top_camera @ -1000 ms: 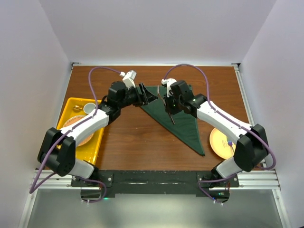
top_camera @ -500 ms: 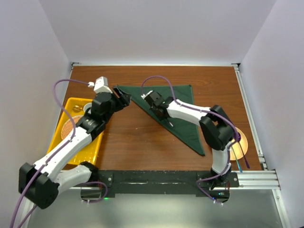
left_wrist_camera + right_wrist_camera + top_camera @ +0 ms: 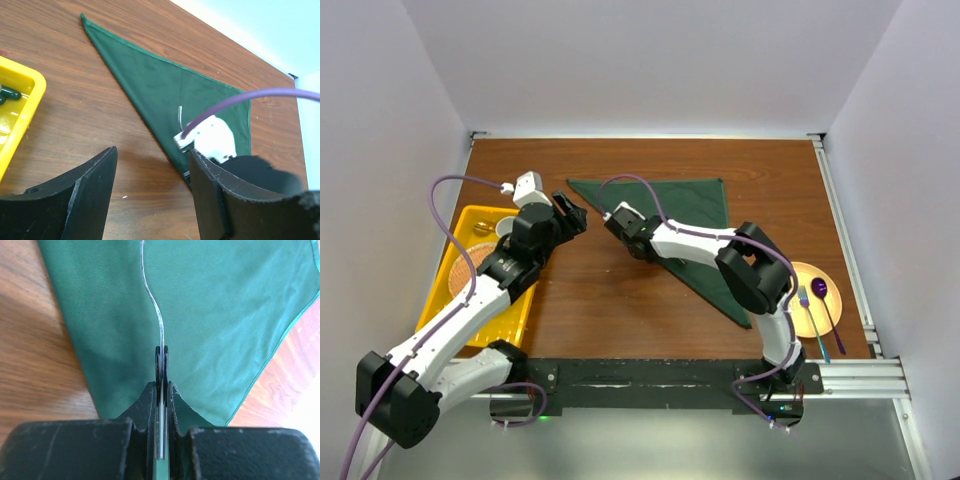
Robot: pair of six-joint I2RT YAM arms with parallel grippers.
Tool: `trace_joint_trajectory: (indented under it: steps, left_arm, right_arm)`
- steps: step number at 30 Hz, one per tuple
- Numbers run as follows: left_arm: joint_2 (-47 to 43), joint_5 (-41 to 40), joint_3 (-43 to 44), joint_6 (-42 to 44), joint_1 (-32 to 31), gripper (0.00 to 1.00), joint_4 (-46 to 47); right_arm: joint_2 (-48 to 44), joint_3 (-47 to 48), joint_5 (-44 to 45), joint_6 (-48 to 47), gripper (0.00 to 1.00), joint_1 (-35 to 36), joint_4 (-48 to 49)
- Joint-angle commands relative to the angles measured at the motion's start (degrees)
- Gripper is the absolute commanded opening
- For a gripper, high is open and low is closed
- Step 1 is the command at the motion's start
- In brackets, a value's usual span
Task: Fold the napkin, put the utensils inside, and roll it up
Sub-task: Place the utensil onto the napkin
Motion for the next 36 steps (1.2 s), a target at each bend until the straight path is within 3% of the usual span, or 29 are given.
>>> trace_joint_trajectory:
  steps: [1,6,7,9,10,13,15,16,20,23,24,26,30,35,36]
  left_arm:
    - [-2.32,-1.78,-0.09,0.5,0.28,0.64,0.69]
    - [-3.9,-2.84,0.0,0.85,0.28,0.64,0.07]
    - [-4.25,-2.93,0.0,1.02,0.28,0.64,-0.1]
    - [-4.52,-2.93,0.18,1.29,0.28,0.64,-0.45]
    - [-4.61,-3.1,0.44,1.38,0.28,0.64,-0.8]
    - [-5.13,-3.28,0.71,1.99,0.37,0.64,-1.33]
    - [-5.22,-3.37,0.53,1.99,0.37,0.64,-0.99]
    - [-5.22,-3.11,0.53,1.91,0.37,0.65,-0.81]
    - [-4.08,-0.82,0.71,1.55,0.37,0.65,-0.28]
    - [-3.29,0.76,0.79,1.2,0.37,0.65,0.24]
    - [-3.12,1.37,0.79,1.2,0.37,0.65,0.59]
    - [-2.76,1.99,0.79,1.55,0.37,0.65,0.86]
    - [-1.19,3.83,1.23,2.25,0.37,0.65,1.74]
    - [1.54,8.31,0.8,3.04,0.37,0.65,3.75]
    - [3.89,12.85,0.62,3.74,0.37,0.66,6.89]
  right_arm:
    - [1.62,2.6,7.52,-2.07,0.0,1.62,1.64]
    - [3.82,2.87,10.25,-3.13,0.0,2.93,2.53]
    - [4.08,3.21,10.16,-2.87,0.12,3.11,1.48]
    - [3.3,3.39,9.38,-1.73,0.27,4.16,0.07]
    - [2.07,3.92,5.63,0.89,0.4,4.51,-2.55]
    - [-6.09,2.52,-1.51,3.37,0.57,4.26,-3.45]
    - [-11.44,2.95,-4.41,5.55,0.62,3.47,-4.67]
    - [-13.13,2.87,-6.43,6.27,0.62,1.55,-5.12]
    - [-18.15,-1.08,-28.0,8.64,0.6,-8.38,-1.87]
    - [-17.19,-2.14,-32.63,8.82,0.52,-13.49,-0.56]
    - [-16.84,-2.32,-33.34,9.26,0.36,-14.54,0.41]
    - [-14.73,-1.62,-35.79,9.53,0.24,-17.36,1.38]
    - [-10.51,0.58,-44.13,8.48,0.44,-20.35,1.56]
    - [-6.65,1.29,-50.65,6.54,0.45,-22.2,0.77]
    - [-6.55,0.85,-51.09,6.28,0.46,-22.29,0.94]
